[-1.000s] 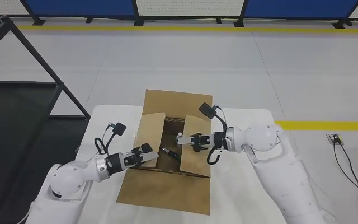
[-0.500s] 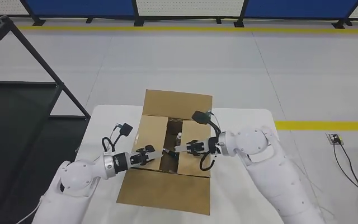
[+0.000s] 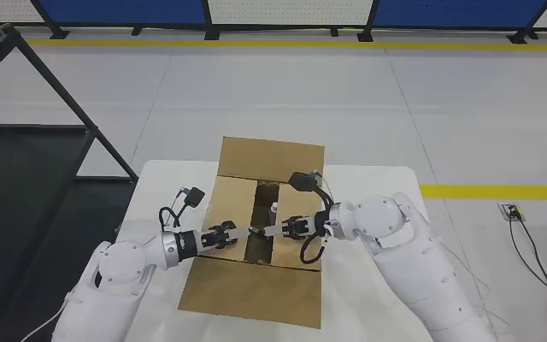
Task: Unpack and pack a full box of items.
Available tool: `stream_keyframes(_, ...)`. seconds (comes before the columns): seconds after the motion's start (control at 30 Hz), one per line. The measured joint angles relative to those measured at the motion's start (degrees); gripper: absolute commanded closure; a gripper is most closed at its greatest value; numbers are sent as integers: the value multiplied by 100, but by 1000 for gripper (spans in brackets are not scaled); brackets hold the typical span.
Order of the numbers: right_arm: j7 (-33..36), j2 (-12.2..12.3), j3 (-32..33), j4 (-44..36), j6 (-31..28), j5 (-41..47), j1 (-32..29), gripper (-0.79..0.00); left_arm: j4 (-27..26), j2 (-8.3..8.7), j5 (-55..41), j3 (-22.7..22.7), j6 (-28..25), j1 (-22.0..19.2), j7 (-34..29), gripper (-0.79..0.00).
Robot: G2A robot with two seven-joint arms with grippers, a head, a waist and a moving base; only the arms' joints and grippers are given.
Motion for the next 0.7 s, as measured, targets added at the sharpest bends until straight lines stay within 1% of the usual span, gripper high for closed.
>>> stream_keyframes(0.23, 15, 11, -36, 77, -11, 78, 73, -785, 43, 15, -53, 48, -43, -28, 28, -785)
stream_keyframes(0.4, 4, 38, 29, 17, -109, 215, 46, -785, -53, 37, -134, -2, -166, 18, 73, -785)
stream_keyframes(0.53, -4, 80, 161, -99, -193, 344, -22, -785, -316, 72, -262, -158, -403, 131, 86, -785)
stream_keyframes(0.7, 118, 157, 394, -226, -266, 451, -54, -785, -812, 153, -508, -564, -923, 418, -13, -785)
